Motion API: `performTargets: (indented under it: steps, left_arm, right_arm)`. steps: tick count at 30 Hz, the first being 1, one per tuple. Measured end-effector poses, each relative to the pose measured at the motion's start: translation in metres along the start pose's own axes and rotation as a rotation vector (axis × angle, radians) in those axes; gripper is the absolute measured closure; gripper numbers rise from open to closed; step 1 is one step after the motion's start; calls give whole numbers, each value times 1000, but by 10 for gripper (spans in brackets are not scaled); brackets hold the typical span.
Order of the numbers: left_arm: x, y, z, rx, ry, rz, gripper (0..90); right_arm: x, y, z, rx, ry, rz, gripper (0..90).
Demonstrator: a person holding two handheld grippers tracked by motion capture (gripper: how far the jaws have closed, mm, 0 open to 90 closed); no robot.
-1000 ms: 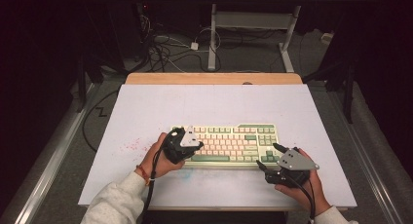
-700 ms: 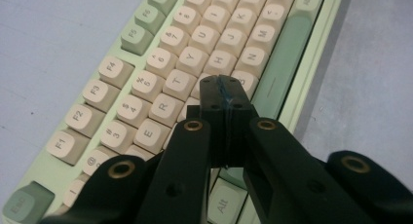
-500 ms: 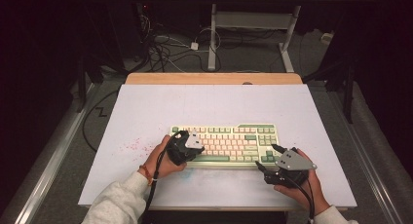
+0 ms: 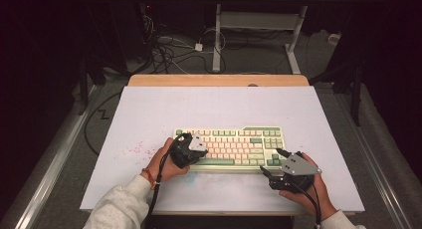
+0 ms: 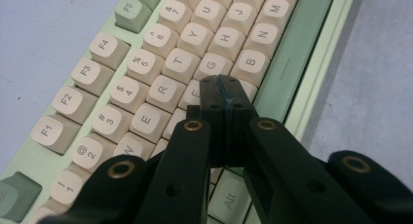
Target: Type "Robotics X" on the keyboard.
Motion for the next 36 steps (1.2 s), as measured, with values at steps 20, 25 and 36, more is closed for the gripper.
performTargets:
  steps: [20,25,36]
  left_arm:
    - [-8,-5,-1,13,-26,-53,824]
    - [-15,-6,1,21,-52,-87,725]
    - [-36,-3,7,16,-142,-215,353]
  right_arm:
    - [-1,-1,0,3,4,-6,243]
    - [-1,-1,0,5,5,-5,243]
    - [-1,-1,-1,13,5,-3,243]
Point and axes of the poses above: each handheld gripper's, and its own axes: x roughly forward along the jaws, y roughly out of its underside, z roughly to its left, the point moved 9 cm from there along x, roughly forward along the jaws, and after that the axes turned 9 degrees about -x, right-handed, at the moved point
